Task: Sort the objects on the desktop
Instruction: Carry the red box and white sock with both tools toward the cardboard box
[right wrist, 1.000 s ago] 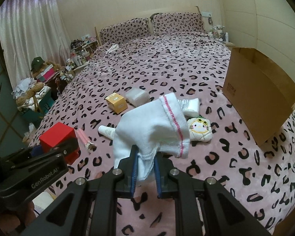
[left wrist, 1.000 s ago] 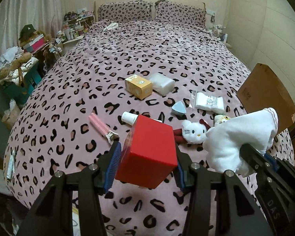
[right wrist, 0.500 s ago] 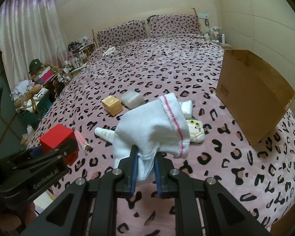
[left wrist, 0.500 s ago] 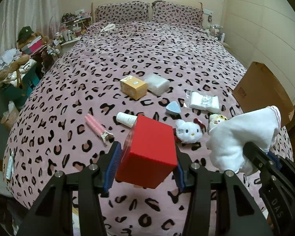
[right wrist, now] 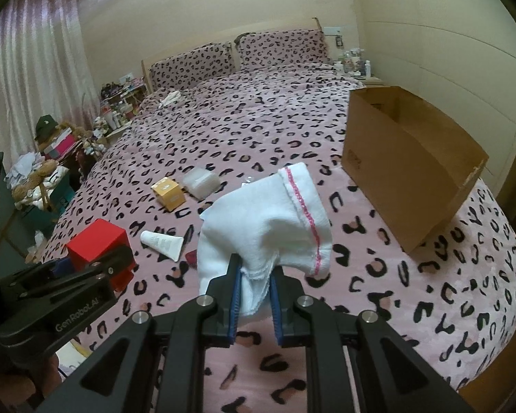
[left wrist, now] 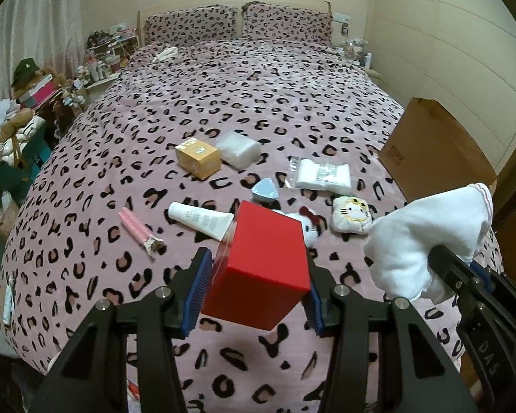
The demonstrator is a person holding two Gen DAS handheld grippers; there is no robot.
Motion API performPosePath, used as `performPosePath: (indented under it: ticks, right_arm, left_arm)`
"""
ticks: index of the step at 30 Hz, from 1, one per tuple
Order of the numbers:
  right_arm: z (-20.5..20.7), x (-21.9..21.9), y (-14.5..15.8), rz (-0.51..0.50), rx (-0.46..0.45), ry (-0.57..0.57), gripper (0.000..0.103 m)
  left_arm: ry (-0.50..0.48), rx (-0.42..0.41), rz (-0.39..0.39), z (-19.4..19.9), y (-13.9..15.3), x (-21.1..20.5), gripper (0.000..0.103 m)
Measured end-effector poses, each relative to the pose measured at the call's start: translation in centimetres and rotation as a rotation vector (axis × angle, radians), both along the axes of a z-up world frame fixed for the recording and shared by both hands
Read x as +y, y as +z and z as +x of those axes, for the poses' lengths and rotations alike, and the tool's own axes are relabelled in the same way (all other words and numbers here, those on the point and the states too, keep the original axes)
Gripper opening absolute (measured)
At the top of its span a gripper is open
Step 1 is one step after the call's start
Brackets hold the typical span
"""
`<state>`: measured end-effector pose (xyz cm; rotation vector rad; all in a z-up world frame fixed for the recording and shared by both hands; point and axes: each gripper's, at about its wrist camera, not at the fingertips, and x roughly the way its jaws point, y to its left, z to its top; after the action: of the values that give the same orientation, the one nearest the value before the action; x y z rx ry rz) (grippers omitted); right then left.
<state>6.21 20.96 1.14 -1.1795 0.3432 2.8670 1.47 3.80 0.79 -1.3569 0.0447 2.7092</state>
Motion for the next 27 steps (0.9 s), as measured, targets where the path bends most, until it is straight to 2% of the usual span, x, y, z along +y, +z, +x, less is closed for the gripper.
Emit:
performPosePath:
  ticks: [13, 27]
  right_arm:
    - [0.6, 3.5, 0.8, 0.015, 0.016, -0.06, 0.015]
    - [0.1, 7.3, 1.2, 0.027, 0.018, -0.129, 0.015]
  left_arm:
    - [-0.068, 0.004, 0.028, -0.7, 0.3, 3.9, 0.049]
    - [-0.16, 0.014, 0.05, -3.3, 0.7, 8.8, 0.049]
